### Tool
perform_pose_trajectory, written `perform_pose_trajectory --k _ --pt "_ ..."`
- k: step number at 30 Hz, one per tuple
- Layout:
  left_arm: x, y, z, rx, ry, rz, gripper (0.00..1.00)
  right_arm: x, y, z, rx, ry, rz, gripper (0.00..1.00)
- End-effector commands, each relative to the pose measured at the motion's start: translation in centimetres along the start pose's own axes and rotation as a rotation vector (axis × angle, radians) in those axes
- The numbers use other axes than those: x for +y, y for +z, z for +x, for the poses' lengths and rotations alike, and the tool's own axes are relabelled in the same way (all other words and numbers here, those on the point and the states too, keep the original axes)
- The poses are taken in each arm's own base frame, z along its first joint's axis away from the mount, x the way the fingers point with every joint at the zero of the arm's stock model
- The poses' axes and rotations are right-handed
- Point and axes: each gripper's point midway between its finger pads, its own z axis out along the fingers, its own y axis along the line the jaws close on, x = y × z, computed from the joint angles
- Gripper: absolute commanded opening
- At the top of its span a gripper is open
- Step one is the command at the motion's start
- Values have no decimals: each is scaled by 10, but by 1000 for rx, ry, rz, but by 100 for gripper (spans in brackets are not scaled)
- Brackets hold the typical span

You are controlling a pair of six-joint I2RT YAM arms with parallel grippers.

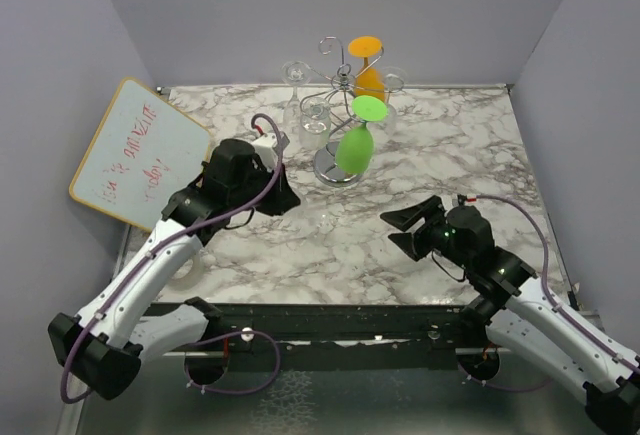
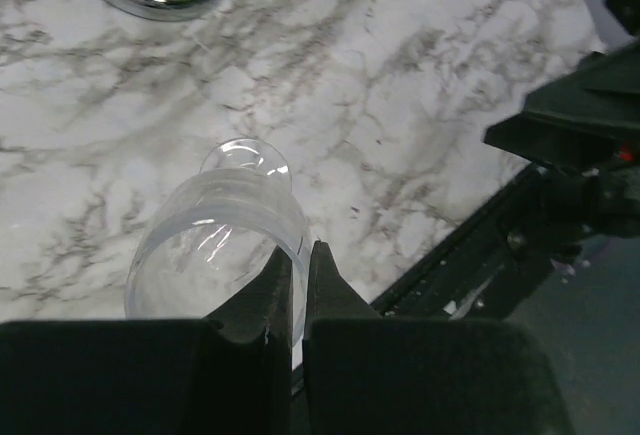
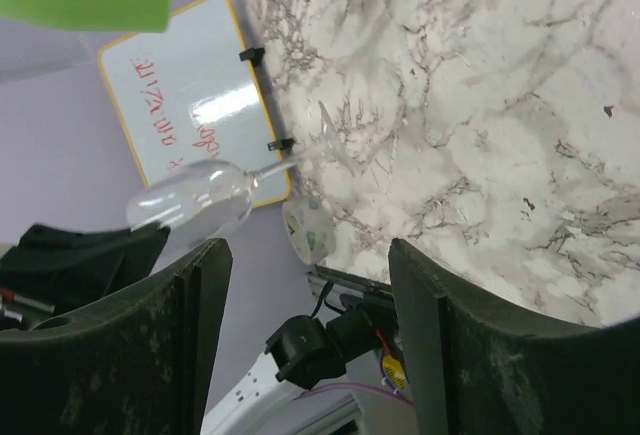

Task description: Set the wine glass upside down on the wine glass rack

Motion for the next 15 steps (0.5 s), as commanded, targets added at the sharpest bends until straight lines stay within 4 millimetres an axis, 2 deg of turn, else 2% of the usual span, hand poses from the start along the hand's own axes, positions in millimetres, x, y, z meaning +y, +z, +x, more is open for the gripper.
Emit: perform_pose_trajectory --k 1,4,9,12,15 --pt "-49 -14 5 -68 -102 132 0 6 6 16 85 132 -41 69" --pt "-64 -9 9 -110 -138 169 0 -2 11 22 119 192 -6 69" --pt "-102 10 25 -164 -105 277 0 -5 14 30 165 255 -3 64" --pt "-117 23 31 -211 -48 259 0 -5 14 30 170 278 5 62" --pt "-126 32 30 -285 -1 209 0 -10 12 26 142 296 35 58"
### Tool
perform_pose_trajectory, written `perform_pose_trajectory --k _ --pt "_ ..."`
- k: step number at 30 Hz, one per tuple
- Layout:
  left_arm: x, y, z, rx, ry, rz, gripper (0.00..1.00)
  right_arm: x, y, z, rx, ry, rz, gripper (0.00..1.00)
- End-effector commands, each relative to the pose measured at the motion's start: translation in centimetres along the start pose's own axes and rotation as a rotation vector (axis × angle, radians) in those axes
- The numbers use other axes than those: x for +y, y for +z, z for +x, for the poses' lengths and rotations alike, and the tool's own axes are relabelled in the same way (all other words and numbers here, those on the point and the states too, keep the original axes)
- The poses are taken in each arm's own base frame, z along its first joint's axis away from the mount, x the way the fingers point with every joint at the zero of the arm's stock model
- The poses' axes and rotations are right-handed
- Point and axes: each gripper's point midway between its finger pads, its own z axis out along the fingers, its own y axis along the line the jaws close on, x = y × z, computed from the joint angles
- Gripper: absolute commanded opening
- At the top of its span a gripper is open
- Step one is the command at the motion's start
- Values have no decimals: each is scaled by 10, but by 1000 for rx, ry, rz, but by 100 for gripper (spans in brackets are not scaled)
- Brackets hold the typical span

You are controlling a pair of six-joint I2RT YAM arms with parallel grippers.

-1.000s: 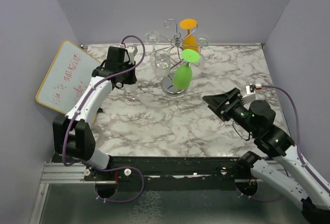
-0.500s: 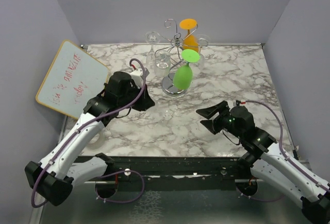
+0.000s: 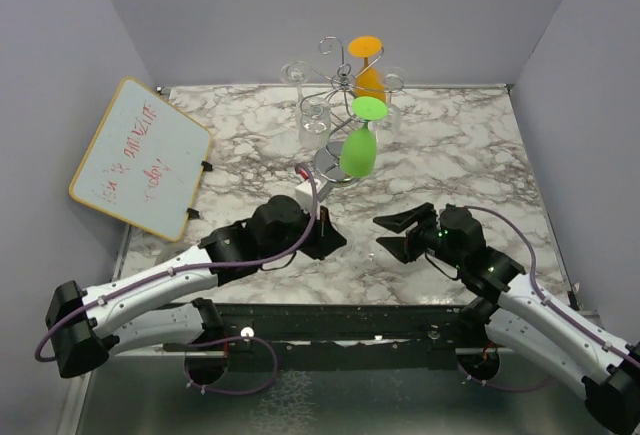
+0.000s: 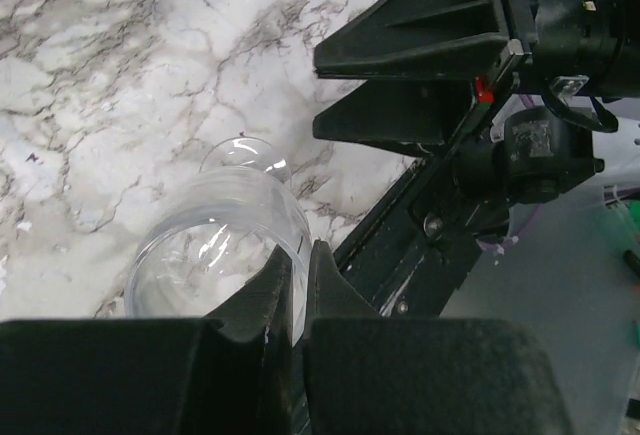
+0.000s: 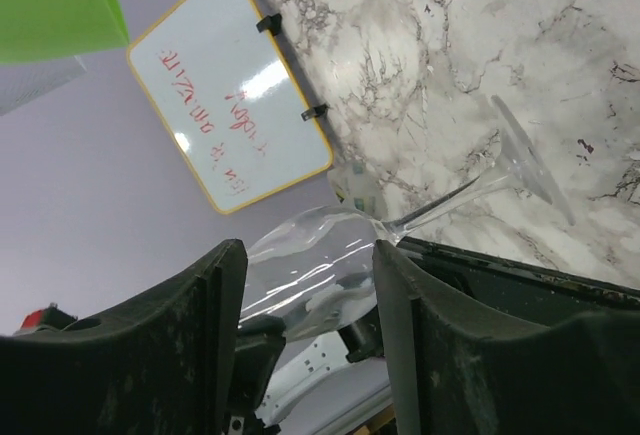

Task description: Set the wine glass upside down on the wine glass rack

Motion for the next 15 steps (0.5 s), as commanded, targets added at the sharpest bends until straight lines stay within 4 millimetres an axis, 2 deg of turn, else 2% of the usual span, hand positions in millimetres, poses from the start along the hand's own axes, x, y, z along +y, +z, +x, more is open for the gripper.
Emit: perform_pose_trajectory --k 1,5,8,15 --pt "-24 14 -46 -276 70 -31 0 -4 -4 0 -7 67 26 57" --pt "-52 25 -42 -343 150 -3 0 -17 -7 -11 -65 119 68 52" --pt "-65 28 -40 -382 206 -24 0 -23 -11 -18 -110 135 94 51" --pt "-88 29 -37 -430 250 -2 0 -20 -16 -38 -221 160 51 48"
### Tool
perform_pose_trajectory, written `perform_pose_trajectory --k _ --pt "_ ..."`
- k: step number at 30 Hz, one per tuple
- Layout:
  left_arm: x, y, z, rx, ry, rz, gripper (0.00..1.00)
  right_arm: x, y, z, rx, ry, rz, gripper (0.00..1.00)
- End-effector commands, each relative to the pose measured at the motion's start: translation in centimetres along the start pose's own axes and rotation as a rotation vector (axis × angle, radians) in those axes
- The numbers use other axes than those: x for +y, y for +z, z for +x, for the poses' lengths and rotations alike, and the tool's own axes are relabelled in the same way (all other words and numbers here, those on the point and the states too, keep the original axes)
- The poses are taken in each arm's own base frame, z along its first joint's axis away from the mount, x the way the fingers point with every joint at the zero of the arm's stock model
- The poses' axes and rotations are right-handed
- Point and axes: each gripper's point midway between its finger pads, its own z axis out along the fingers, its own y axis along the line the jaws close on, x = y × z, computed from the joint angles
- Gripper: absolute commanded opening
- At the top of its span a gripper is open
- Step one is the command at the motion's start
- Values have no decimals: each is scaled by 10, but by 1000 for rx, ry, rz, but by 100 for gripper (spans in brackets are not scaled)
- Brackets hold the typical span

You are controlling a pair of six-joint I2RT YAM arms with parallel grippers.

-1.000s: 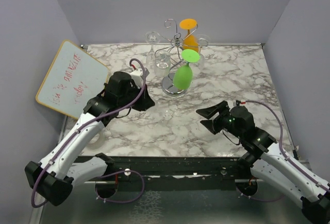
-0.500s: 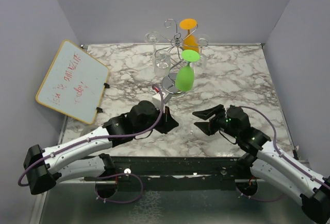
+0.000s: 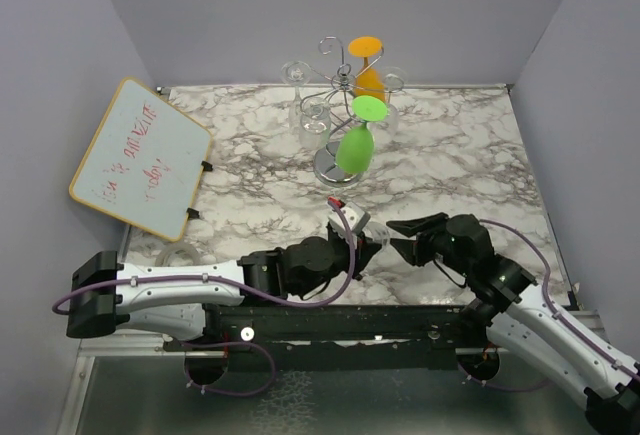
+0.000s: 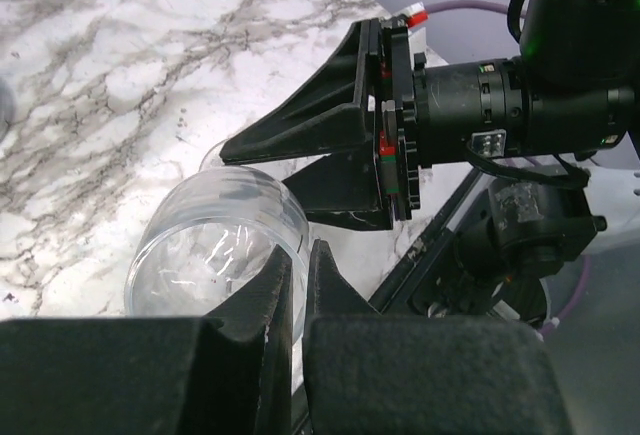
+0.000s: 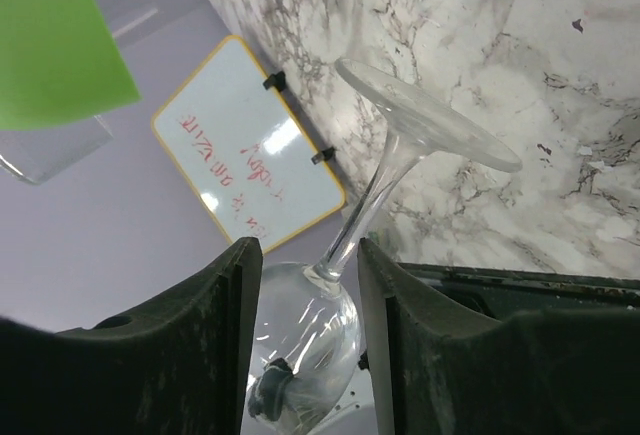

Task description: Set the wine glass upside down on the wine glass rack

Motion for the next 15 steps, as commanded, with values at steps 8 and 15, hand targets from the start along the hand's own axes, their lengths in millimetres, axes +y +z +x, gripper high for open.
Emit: perform_pose_trajectory --k 8,15 --pt "-11 0 -43 -209 15 3 0 1 8 -6 -33 76 -10 45" --pt "-16 3 -39 -206 41 36 0 16 8 7 33 75 -46 41"
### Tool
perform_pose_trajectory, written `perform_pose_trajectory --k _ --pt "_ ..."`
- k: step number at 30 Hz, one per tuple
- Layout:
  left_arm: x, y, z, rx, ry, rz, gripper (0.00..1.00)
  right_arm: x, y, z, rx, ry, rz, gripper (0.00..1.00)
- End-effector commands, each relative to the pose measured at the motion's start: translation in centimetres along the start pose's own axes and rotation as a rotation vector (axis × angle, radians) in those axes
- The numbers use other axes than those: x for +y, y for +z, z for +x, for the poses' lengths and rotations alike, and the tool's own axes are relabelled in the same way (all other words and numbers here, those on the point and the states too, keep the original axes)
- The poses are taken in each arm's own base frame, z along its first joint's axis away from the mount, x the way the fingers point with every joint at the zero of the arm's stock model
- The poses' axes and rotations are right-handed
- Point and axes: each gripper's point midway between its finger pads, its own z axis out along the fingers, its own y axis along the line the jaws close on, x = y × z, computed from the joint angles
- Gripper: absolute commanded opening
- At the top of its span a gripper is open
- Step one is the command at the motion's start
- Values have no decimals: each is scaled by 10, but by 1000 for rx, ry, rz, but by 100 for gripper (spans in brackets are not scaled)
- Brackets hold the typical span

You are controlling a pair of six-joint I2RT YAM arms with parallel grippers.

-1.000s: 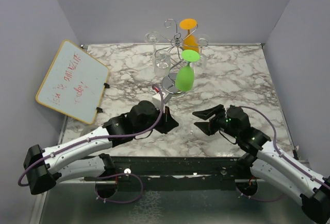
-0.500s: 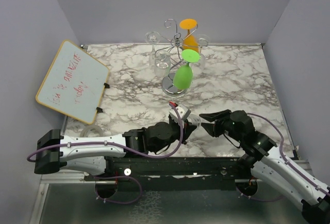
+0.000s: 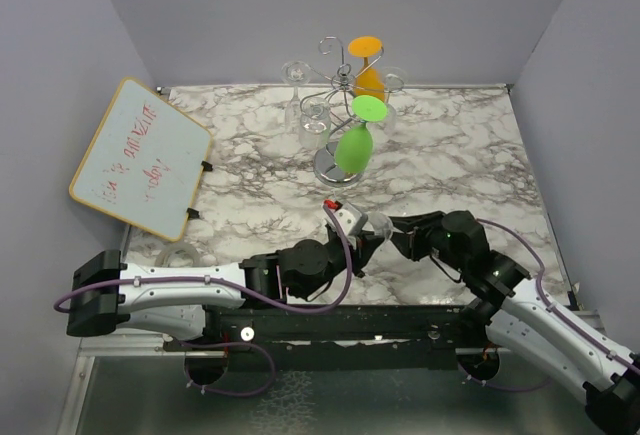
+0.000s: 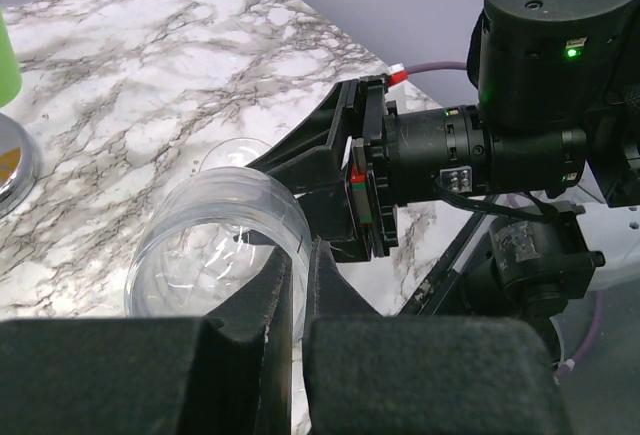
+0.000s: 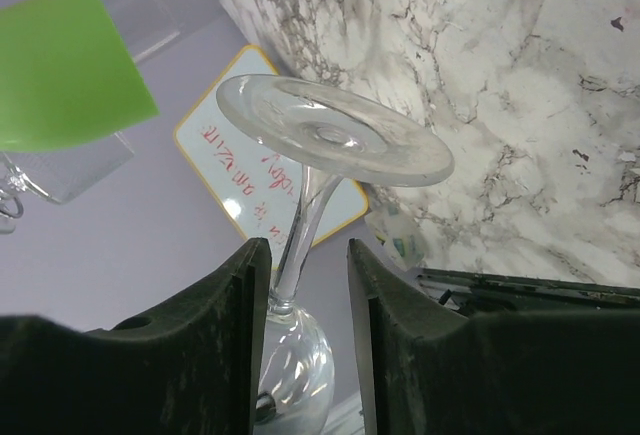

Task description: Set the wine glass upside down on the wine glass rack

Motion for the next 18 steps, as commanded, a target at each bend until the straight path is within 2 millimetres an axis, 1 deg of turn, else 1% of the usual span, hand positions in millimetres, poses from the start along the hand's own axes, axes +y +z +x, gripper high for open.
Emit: perform_pose_trajectory --k 1,3,6,9,10,11,12,14,15,17,18 --pt "-11 3 -17 -73 -6 47 0 6 -2 13 65 13 -19 41" --pt "-12 3 -13 -69 6 54 0 8 -2 14 75 22 -25 39" --pt "-10 3 -6 -61 22 58 0 12 -4 18 92 32 -40 32" --pt "-9 3 -1 -52 26 59 0 19 -6 21 105 25 -63 22" --pt "-8 3 1 -49 24 59 0 21 -7 21 105 20 -69 15" --pt "-8 2 3 -47 19 59 4 23 -8 22 106 11 -76 8" --pt "-7 2 4 -45 15 58 11 25 -9 22 101 -1 -82 2" --pt "-5 -1 6 -45 -6 51 31 30 -11 20 83 -51 -105 1" --pt "-2 -3 8 -44 -14 45 38 32 -12 19 73 -78 -112 1" --pt "5 -7 9 -53 -27 20 51 41 -14 17 43 -137 -146 1" --pt "9 -10 8 -61 -37 8 56 47 -15 14 18 -174 -168 1"
